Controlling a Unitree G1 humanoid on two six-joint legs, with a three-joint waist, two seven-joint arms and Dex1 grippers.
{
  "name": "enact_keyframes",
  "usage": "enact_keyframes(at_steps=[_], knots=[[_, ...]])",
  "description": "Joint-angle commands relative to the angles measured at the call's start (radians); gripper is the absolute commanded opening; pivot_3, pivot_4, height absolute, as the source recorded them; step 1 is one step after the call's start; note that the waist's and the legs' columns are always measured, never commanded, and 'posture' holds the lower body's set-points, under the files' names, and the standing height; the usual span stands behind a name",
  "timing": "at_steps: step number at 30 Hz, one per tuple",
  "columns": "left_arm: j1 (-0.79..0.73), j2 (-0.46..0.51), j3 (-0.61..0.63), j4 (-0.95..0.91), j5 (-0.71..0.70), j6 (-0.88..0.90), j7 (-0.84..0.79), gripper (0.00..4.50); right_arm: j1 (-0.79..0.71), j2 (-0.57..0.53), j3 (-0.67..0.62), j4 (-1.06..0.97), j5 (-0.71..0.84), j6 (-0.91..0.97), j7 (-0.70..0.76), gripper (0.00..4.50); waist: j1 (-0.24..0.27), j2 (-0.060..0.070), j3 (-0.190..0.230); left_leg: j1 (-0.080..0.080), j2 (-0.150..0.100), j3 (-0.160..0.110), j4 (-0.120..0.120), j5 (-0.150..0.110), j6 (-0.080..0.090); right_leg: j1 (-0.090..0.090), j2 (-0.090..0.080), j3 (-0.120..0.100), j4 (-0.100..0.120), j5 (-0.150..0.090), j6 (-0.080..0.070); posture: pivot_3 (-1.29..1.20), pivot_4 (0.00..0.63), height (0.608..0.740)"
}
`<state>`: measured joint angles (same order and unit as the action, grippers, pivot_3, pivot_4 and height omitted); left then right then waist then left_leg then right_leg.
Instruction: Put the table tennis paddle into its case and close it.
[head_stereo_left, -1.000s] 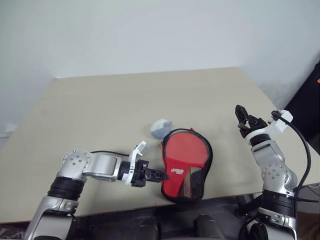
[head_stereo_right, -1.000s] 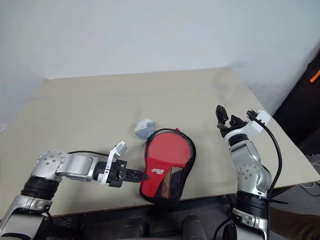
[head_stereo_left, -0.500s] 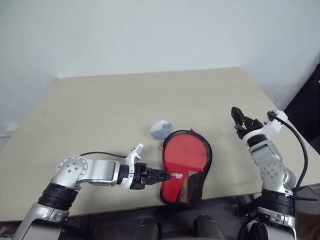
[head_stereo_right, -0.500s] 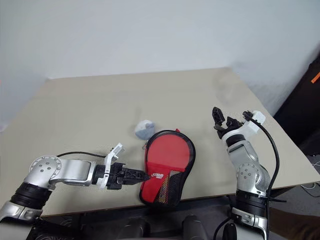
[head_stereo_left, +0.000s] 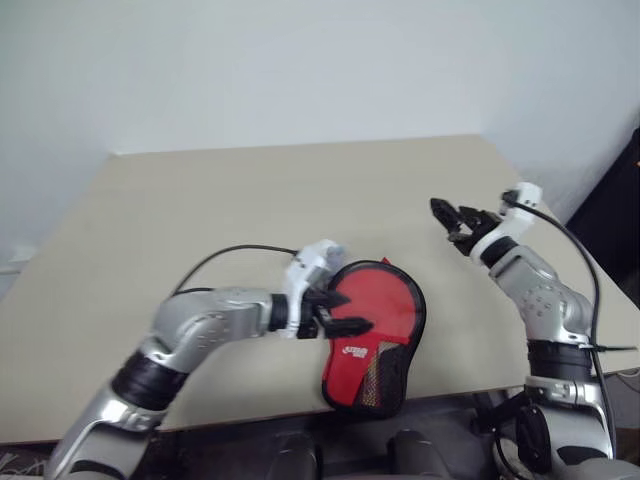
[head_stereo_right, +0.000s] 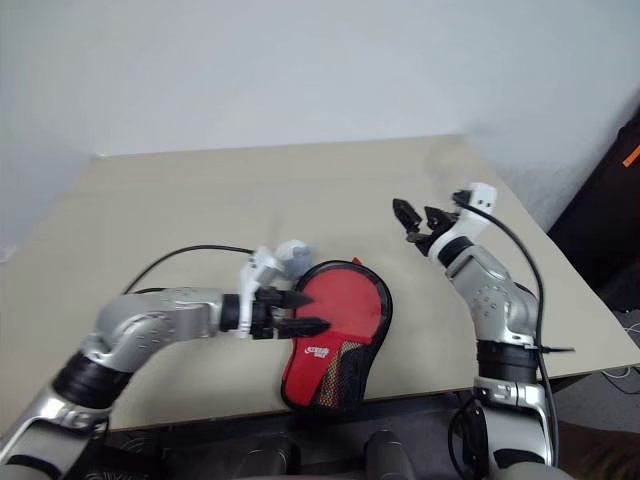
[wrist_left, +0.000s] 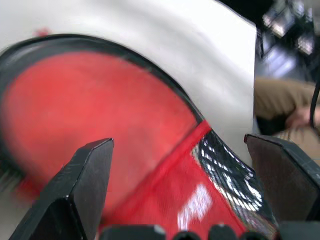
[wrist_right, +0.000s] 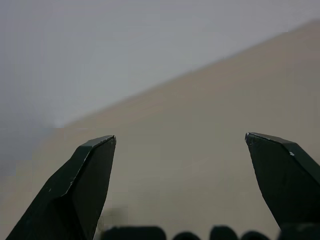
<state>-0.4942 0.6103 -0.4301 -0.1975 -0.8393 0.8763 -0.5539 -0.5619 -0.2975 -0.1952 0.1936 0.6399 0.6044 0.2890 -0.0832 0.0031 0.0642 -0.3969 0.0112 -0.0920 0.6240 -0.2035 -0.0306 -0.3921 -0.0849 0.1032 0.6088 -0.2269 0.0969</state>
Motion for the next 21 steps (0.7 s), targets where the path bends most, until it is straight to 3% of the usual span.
enact_keyframes(at_steps=[1, 7, 21], knots=[[-0.041, -0.055, -0.078, 0.082, 0.18, -0.077, -0.059, 4.44, -0.091, 0.001, 0.023, 0.111, -0.051, 0.0, 0.035, 4.5, -0.002, 0.0, 0.0, 0.0, 0.0, 0.0, 0.0, 0.0, 0.0, 0.0, 0.0, 0.0, 0.0, 0.0, 0.0, 0.0, 0.0, 0.74], [-0.001, -0.076, -0.15, 0.201, 0.35, -0.152, -0.196, 4.44, -0.266, 0.052, 0.071, 0.375, -0.111, 0.044, 0.118, 4.5, -0.018, 0.0, 0.0, 0.0, 0.0, 0.0, -0.003, 0.0, 0.001, -0.001, 0.001, 0.001, 0.001, 0.001, 0.002, 0.0, 0.0, 0.74], [0.035, -0.162, -0.102, 0.225, 0.486, -0.127, -0.227, 4.44, -0.487, 0.228, 0.252, 0.656, -0.296, -0.036, 0.428, 4.5, -0.018, -0.001, -0.001, 0.003, 0.0, -0.004, 0.006, 0.001, 0.002, 0.002, 0.001, -0.001, 0.012, 0.001, 0.003, 0.0, 0.0, 0.74]])
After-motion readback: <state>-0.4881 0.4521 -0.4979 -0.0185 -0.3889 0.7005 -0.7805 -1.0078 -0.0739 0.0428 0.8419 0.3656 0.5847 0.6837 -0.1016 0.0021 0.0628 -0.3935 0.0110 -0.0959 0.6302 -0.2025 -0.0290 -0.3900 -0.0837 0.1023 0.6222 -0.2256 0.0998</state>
